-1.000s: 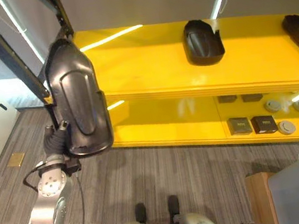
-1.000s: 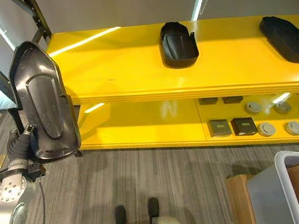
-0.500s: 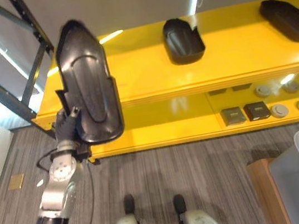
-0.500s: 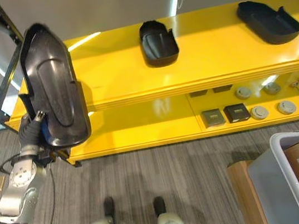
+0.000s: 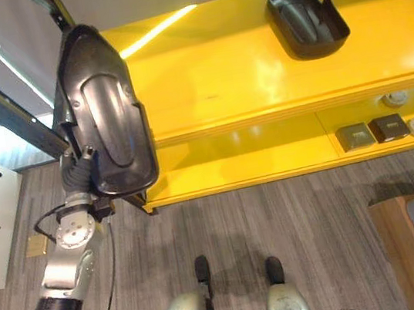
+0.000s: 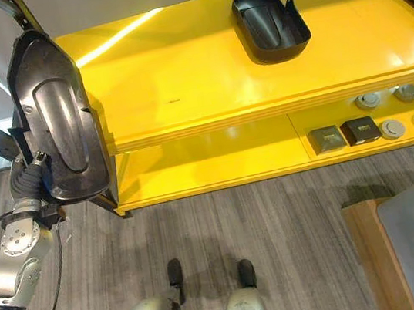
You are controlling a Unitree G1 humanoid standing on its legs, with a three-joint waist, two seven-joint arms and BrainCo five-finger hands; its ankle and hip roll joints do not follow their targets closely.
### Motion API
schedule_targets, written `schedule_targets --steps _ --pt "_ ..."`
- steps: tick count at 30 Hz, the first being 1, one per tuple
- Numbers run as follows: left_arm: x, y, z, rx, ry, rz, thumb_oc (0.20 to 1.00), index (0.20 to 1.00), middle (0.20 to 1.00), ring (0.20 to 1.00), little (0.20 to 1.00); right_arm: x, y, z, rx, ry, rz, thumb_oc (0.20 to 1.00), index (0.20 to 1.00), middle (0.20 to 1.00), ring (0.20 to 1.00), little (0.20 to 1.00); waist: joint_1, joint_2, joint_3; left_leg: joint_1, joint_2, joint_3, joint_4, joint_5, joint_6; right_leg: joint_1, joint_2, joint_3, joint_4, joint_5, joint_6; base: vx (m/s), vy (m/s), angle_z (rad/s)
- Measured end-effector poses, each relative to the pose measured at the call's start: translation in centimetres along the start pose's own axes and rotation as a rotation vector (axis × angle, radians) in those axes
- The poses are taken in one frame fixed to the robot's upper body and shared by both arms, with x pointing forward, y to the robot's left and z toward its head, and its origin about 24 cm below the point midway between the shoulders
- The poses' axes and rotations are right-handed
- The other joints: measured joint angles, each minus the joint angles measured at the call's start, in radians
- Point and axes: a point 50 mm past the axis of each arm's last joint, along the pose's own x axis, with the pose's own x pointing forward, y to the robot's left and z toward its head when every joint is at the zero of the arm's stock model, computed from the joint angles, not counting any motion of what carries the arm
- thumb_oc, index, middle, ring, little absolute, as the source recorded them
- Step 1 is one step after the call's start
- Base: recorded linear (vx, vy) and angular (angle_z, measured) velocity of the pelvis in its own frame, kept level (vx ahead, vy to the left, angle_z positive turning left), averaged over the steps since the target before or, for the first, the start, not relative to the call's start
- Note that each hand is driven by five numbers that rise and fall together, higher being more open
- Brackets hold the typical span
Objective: Move parts from the plastic box to the shelf.
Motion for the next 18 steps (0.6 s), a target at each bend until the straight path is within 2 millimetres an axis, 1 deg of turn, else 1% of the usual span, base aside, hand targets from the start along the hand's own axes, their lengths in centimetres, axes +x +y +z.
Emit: schedule_targets --steps 2,4,6,8,9,10,11,12,13,14,15,16,17,18 --pt "0.0 -0.1 -0.1 0.005 0.012 -0.014 0.2 0.2 0.2 0.2 0.2 0.0 -0.3 0.1 -0.001 -0.005 -0.015 1.0 1.0 1.0 1.0 1.0 0.003 0.0 0.0 0.004 0.012 0.001 0.0 -0.001 -0.008 0.006 0.013 0.001 -0.003 0.01 0.01 0.05 0.077 -0.08" --pt "0.0 -0.3 -0.1 0.012 0.025 -0.036 0.2 0.2 0.2 0.2 0.2 0.0 -0.8 0.5 0.002 -0.021 -0.028 1.0 1.0 1.0 1.0 1.0 -0.004 0.0 0.0 0.019 0.022 0.002 0.0 -0.002 -0.007 0.018 0.024 0.003 -0.003 0.007 0.004 0.07 0.134 -0.1" --pt "0.5 -0.7 0.3 0.027 0.024 -0.049 0.2 0.2 0.2 0.2 0.2 0.0 -1.2 1.0 0.03 -0.046 -0.036 1.0 1.0 1.0 1.0 1.0 -0.015 -0.001 0.0 0.022 0.019 0.005 0.0 -0.008 -0.005 0.016 0.026 0.006 0.001 0.007 0.004 0.08 0.135 -0.09" --pt "1.3 -1.1 0.8 0.034 0.017 -0.051 0.2 0.2 0.2 0.2 0.2 -0.1 -1.3 1.8 0.056 -0.073 -0.04 1.0 1.0 1.0 1.0 1.0 -0.015 0.001 0.0 0.021 0.027 0.006 0.001 -0.019 -0.003 -0.024 0.03 0.008 0.058 0.005 0.0 0.06 0.089 -0.33" --pt "1.8 -0.7 0.9 0.067 0.024 -0.011 0.2 0.2 0.2 0.2 0.2 -0.2 -1.5 3.0 0.094 -0.113 -0.063 1.0 1.0 1.0 1.0 1.0 -0.02 0.002 0.0 0.031 0.045 0.044 0.0 -0.022 -0.002 -0.087 0.038 0.003 0.146 -0.002 -0.006 0.01 -0.042 -0.73" --pt "2.0 -0.2 0.8 0.097 0.032 0.013 0.2 0.2 0.2 0.2 0.2 -0.3 -1.5 3.5 0.097 -0.129 -0.065 1.0 1.0 1.0 1.0 1.0 -0.02 -0.008 0.0 0.044 0.045 0.074 0.0 -0.028 0.0 -0.093 0.033 -0.008 0.156 -0.005 -0.018 -0.01 -0.097 -0.87" --pt "2.2 0.3 0.8 0.121 0.038 0.036 0.2 0.2 0.2 0.2 0.2 -0.3 -1.4 3.7 0.093 -0.139 -0.065 1.0 1.0 1.0 1.0 1.0 -0.029 -0.026 -0.001 0.051 0.04 0.102 -0.001 -0.035 -0.002 -0.097 0.023 -0.021 0.14 -0.016 -0.023 0.01 -0.123 -0.82" --pt "2.7 1.4 0.8 0.174 0.041 0.078 0.2 0.2 0.2 0.2 0.2 -0.4 -1.6 4.3 0.068 -0.166 -0.071 1.0 1.0 1.0 1.0 1.0 -0.036 -0.032 -0.001 0.049 0.042 0.129 -0.005 -0.038 -0.002 -0.102 0.018 -0.023 0.118 -0.016 -0.018 0.02 -0.183 -0.67" --pt "3.4 2.2 1.1 0.213 0.044 0.109 0.2 0.2 0.2 0.2 0.2 -0.4 -1.6 4.3 0.054 -0.166 -0.067 1.0 1.0 1.0 1.0 1.0 -0.04 -0.034 -0.002 0.038 0.046 0.136 -0.006 -0.038 -0.002 -0.104 0.016 -0.03 0.1 -0.012 -0.017 0.0 -0.218 -0.54" --pt "4.7 3.1 1.4 0.239 0.054 0.176 0.2 0.2 0.2 0.2 0.2 -0.3 -1.5 3.7 0.048 -0.145 -0.053 1.0 1.0 1.0 1.0 1.0 -0.056 -0.036 0.002 0.021 0.053 0.137 -0.005 -0.032 -0.01 -0.104 0.022 -0.058 0.067 0.013 -0.021 -0.03 -0.24 -0.16" --pt "5.7 3.5 1.5 0.241 0.066 0.224 0.2 0.2 0.2 0.2 0.2 -0.3 -1.3 3.4 0.021 -0.137 -0.037 1.0 1.0 1.0 1.0 1.0 -0.063 -0.037 0.004 0.009 0.058 0.125 -0.005 -0.026 -0.016 -0.1 0.036 -0.044 0.045 0.027 -0.028 -0.1 -0.165 0.09" --pt "6.3 3.8 1.5 0.243 0.074 0.262 0.2 0.2 0.2 0.2 0.2 -0.3 -1.2 3.2 0.005 -0.134 -0.032 1.0 1.0 1.0 1.0 1.0 -0.079 -0.041 0.007 -0.002 0.063 0.111 -0.005 -0.021 -0.024 -0.104 0.044 -0.047 0.037 0.047 -0.028 -0.1 -0.108 0.2" --pt "6.6 4.2 1.4 0.24 0.089 0.301 0.2 0.2 0.2 0.2 0.2 -0.3 -1.2 3.2 -0.002 -0.132 -0.029 1.0 1.0 1.0 1.0 1.0 -0.089 -0.039 0.008 -0.017 0.076 0.112 -0.004 -0.014 -0.032 -0.115 0.057 -0.05 0.03 0.051 -0.033 -0.11 -0.106 0.07" --pt "7.6 4.5 1.5 0.241 0.105 0.336 0.2 0.2 0.2 0.2 0.2 -0.3 -1.4 3.3 -0.023 -0.134 -0.032 1.0 1.0 1.0 1.0 1.0 -0.09 -0.039 0.009 -0.038 0.09 0.112 0.0 -0.006 -0.039 -0.13 0.072 -0.05 0.018 0.06 -0.044 -0.06 -0.1 -0.04"
